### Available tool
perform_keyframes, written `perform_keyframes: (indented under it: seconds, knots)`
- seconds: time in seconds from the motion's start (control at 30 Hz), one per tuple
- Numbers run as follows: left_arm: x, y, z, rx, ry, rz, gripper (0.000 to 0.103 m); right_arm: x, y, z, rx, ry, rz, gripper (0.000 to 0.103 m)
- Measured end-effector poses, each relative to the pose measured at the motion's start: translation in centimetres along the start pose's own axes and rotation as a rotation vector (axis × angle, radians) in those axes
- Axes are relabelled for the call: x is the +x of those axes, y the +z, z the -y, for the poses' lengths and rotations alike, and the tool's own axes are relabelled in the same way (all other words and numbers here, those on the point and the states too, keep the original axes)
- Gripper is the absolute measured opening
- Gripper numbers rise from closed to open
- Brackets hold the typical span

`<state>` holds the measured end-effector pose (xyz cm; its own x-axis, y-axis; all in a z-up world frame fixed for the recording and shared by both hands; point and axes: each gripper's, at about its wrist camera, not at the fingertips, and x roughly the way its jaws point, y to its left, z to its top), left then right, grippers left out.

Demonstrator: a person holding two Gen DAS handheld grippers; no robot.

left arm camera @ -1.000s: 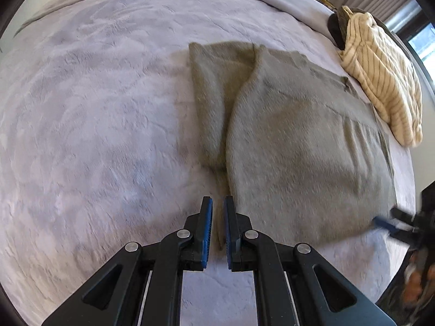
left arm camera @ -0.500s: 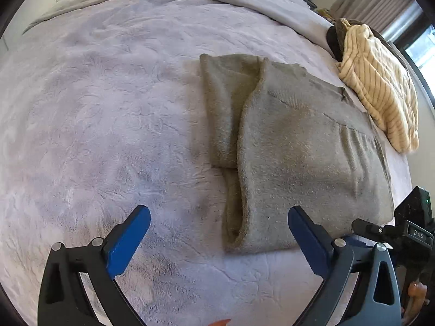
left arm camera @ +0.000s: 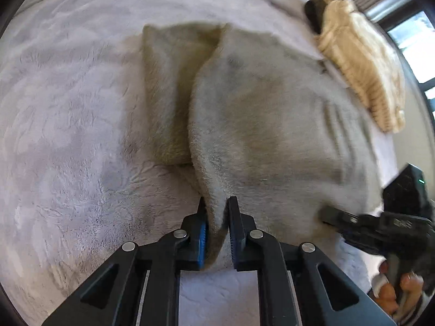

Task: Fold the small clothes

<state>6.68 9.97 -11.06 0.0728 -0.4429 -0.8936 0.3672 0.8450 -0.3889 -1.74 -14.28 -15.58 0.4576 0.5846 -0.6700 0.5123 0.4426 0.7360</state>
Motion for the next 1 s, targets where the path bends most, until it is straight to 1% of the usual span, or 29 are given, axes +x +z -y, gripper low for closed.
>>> perform_keyframes:
  seconds: [0.03, 0.07, 0.13, 0.2, 0.23, 0.3, 0.4, 0.47, 0.57, 0.63, 0.7, 0.77, 0.87, 1.0]
  knots:
    - [-0.8, -0.3, 0.1, 0.012, -0.011, 0.015, 0.014, -0.2, -0.2, -0.5, -0.025, -0.01, 0.001, 0.009]
    - [-1.2, -0.5, 0.0, 0.023, -0.009, 0.023, 0.009, -0.4, -0.4, -0.8, -0.05, -0.025, -0.001, 0.009]
    - [-1.5, -0.9, -0.2, 0.027, 0.0, 0.015, 0.009, 0.0, -0.8, -0.5, -0.062, -0.069, -0.024, 0.009]
    - [-0.1, -1.8, -1.0, 0.007, 0.027, -0.033, 0.009, 1.2, -1.0, 1.0, -0.027, -0.115, -0.054, 0.009]
    - [1.0, -2.5, -1.4, 0.004, 0.041, -0.058, 0.009, 1.6, -1.0, 1.7, -0.01, -0.124, -0.065, 0.008]
    - [1.8, -3.3, -1.8, 0.006, 0.041, -0.055, 0.009, 1.6, -1.0, 2.2, 0.01, -0.107, -0.08, 0.008]
    - [1.2, -3.3, -1.6, -0.006, 0.033, -0.046, 0.009, 0.6, -1.5, 1.3, -0.071, -0.123, -0.122, 0.008]
    - [0.4, -3.2, -1.3, 0.006, 0.035, -0.043, 0.009, -1.0, -1.7, 0.6, -0.143, -0.129, -0.123, 0.009]
    - [-1.5, -2.7, -1.2, 0.034, 0.05, -0.019, 0.009, -5.1, -0.9, -0.7, -0.237, -0.146, -0.041, 0.009]
    - [-2.7, -1.4, -0.6, 0.044, 0.05, 0.022, 0.009, -8.0, 0.9, -1.1, -0.265, -0.186, 0.051, 0.009]
    - [-3.4, 0.1, -0.6, 0.044, 0.05, 0.063, 0.009, -10.3, 3.1, -0.3, -0.257, -0.237, 0.133, 0.009]
    - [-3.5, 2.5, 0.2, 0.048, 0.047, 0.109, 0.009, -11.7, 5.7, 0.9, -0.221, -0.285, 0.187, 0.009]
    - [-2.4, 6.1, 1.3, 0.053, 0.06, 0.165, 0.009, -12.7, 8.3, 1.6, -0.209, -0.339, 0.234, 0.009]
    - [-0.3, 9.9, 2.0, 0.023, 0.066, 0.207, 0.009, -12.5, 10.6, 2.5, -0.21, -0.393, 0.255, 0.009]
